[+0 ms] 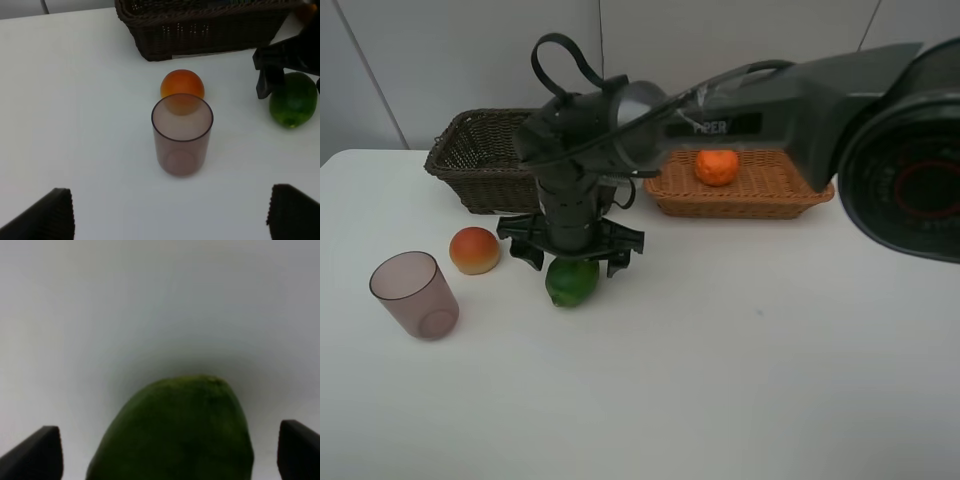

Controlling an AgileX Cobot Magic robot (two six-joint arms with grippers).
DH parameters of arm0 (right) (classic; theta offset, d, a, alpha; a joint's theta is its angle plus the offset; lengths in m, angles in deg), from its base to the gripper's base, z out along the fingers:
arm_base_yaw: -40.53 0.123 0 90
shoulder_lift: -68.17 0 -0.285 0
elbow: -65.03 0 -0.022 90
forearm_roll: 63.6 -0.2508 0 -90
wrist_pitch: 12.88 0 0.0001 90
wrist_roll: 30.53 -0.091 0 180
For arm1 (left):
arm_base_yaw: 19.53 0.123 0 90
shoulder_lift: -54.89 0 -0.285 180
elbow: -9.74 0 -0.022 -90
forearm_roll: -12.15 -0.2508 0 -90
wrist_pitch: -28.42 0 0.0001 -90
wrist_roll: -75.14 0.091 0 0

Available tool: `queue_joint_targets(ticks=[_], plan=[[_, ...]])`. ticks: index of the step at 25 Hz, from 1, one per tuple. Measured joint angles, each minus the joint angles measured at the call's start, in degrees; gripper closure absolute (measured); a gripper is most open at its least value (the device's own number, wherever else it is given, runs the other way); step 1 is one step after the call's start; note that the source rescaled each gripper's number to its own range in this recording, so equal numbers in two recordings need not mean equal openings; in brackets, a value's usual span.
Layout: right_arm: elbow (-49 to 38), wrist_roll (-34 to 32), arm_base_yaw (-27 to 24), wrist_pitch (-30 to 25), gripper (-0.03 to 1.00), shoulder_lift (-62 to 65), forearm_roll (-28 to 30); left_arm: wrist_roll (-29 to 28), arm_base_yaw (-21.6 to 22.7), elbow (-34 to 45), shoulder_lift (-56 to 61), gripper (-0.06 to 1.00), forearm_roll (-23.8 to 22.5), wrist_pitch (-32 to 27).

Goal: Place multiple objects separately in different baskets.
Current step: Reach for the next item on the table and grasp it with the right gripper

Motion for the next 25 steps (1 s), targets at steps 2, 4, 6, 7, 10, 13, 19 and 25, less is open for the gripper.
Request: queue_joint_targets(ticks=[2, 4, 6, 7, 10, 13, 19, 25], plan=[[0.0, 0.0, 0.0, 0.1, 0.1, -0.5, -0.78, 0.0, 0.0, 0.0, 0.0, -0.06, 0.0, 0.0], [0.0, -0.05, 0.0, 0.2, 0.1, -0.92, -1.31, 0.0, 0.0, 0.0, 0.0, -0.06, 0.0, 0.0], [0.0, -0.05, 0.0, 0.2, 0.1, -1.2, -1.49, 0.0, 0.0, 0.0, 0.0, -0.06, 0.0, 0.0], [0.0, -0.05, 0.0, 0.2, 0.1, -1.27, -1.49, 0.0, 0.0, 0.0, 0.0, -0.06, 0.0, 0.0], [0.0, -0.05, 0.0, 0.06, 0.1, -1.33, -1.66, 0.0, 0.0, 0.0, 0.0, -0.06, 0.0, 0.0], [0.0, -0.05, 0.0, 0.06, 0.1, -1.33, -1.73, 0.0, 0.0, 0.0, 0.0, -0.06, 0.0, 0.0], [0.0, -0.05, 0.0, 0.12, 0.38, -1.33, -1.76, 0.0, 0.0, 0.0, 0.0, -0.06, 0.0, 0.0], [0.0, -0.05, 0.0, 0.01, 0.48, -1.33, -1.84, 0.0, 0.0, 0.0, 0.0, -0.06, 0.0, 0.0]])
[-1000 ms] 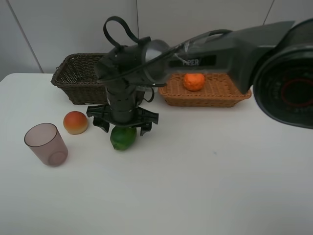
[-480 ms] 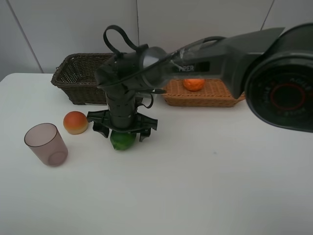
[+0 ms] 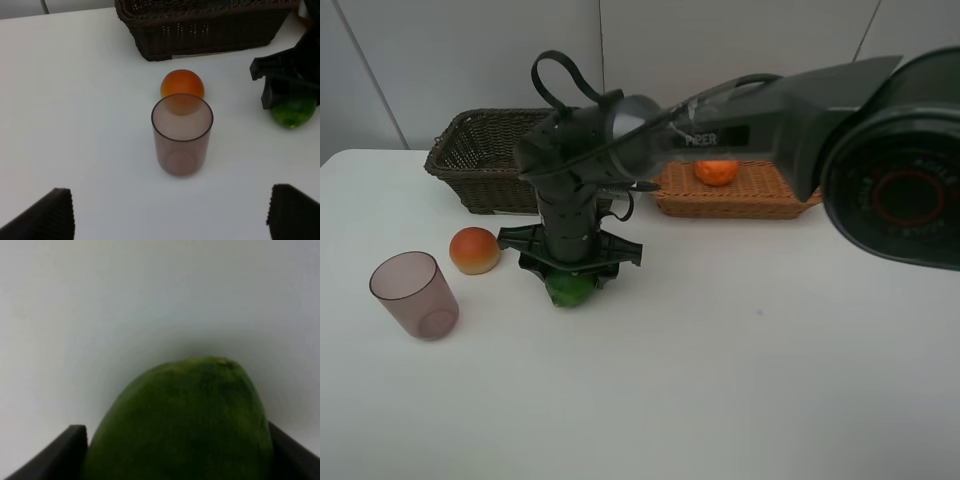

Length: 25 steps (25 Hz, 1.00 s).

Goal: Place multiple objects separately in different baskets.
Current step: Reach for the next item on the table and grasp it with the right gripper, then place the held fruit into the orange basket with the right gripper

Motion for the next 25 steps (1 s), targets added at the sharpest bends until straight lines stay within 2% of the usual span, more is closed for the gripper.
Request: queue_joint_targets(ticks=[25], plan=[[0.0, 0.0, 0.0, -1.16, 0.48, 0.36, -0.18, 0.0, 0.0, 0.0, 0.0, -0.06, 0.0, 0.0]])
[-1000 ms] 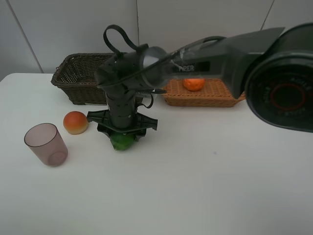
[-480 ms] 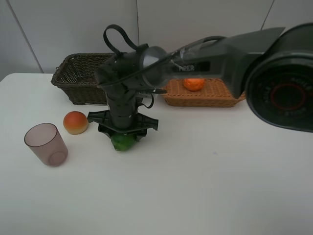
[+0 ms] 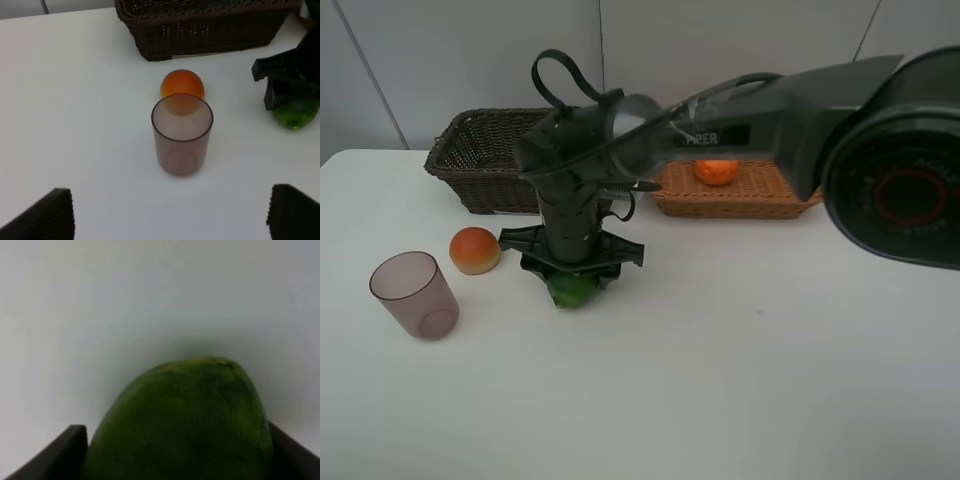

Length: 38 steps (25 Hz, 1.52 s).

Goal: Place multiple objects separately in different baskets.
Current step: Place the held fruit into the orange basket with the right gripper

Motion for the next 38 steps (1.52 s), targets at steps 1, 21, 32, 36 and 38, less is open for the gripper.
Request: queue_joint_targets(ticks=[1, 21, 32, 36, 38], plan=[[0.0, 0.09, 0.0, 0.0, 0.48, 0.24, 0.0, 0.0, 0.0, 0.0, 0.0, -0.06, 0.0, 0.0], [0.0, 29.41, -7.45, -4.68, 0.48, 16.05, -2.31, 0.0, 0.0, 0.0, 0.0, -0.06, 0.0, 0.0], [0.0, 41.1, -22.59, -7.37, 0.48, 18.35, -1.87, 0.0, 0.0, 0.0, 0.0, -0.06, 0.0, 0.0], [0.0, 41.86, -28.17, -7.41, 0.48, 18.35, -1.8, 0.0, 0.0, 0.0, 0.0, -0.06, 0.0, 0.0], [0.0, 41.86, -30.53, -7.36, 0.48, 18.35, -1.57, 0.0, 0.0, 0.0, 0.0, -0.06, 0.0, 0.0]])
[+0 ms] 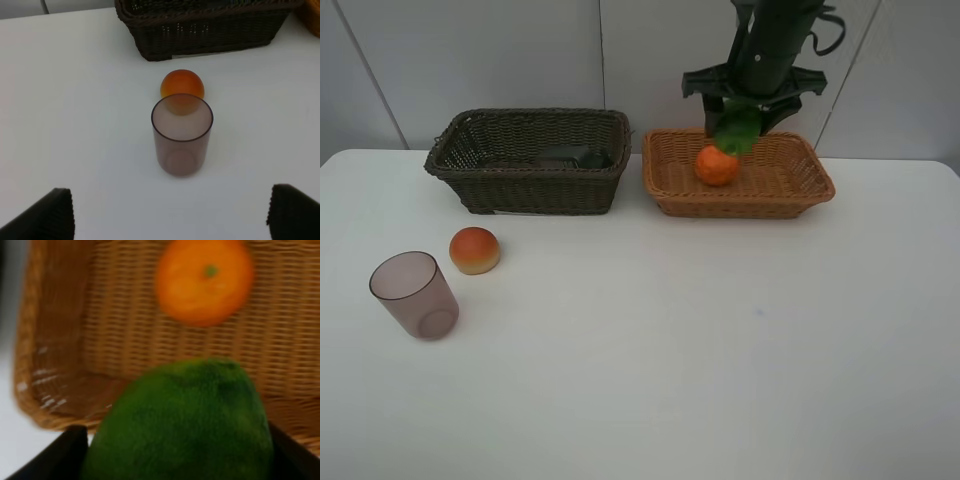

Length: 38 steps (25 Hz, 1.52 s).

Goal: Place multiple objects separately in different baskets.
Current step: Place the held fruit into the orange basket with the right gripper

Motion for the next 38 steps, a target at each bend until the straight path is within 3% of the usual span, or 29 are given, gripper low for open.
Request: queue_joint_targets(ticks=[11, 20, 32, 38], plan=[[0.0, 0.0, -8.02, 5.65, 0.48, -0.97, 0.8, 0.0, 0.0, 0.0, 0.0, -0.06, 0.0, 0.0], [-1.02, 0.0, -8.62, 10.04, 0.48, -6.07, 1.84, 0.0, 0.0, 0.0, 0.0, -0.06, 0.0, 0.0], [-10.01, 0.0, -9.24, 20.15, 0.47, -6.7, 1.66, 0.0, 0.0, 0.0, 0.0, -0.06, 0.0, 0.0], [-10.01, 0.0, -9.3, 20.94, 0.12, -6.7, 1.66, 0.0, 0.0, 0.0, 0.0, -0.06, 0.0, 0.0]])
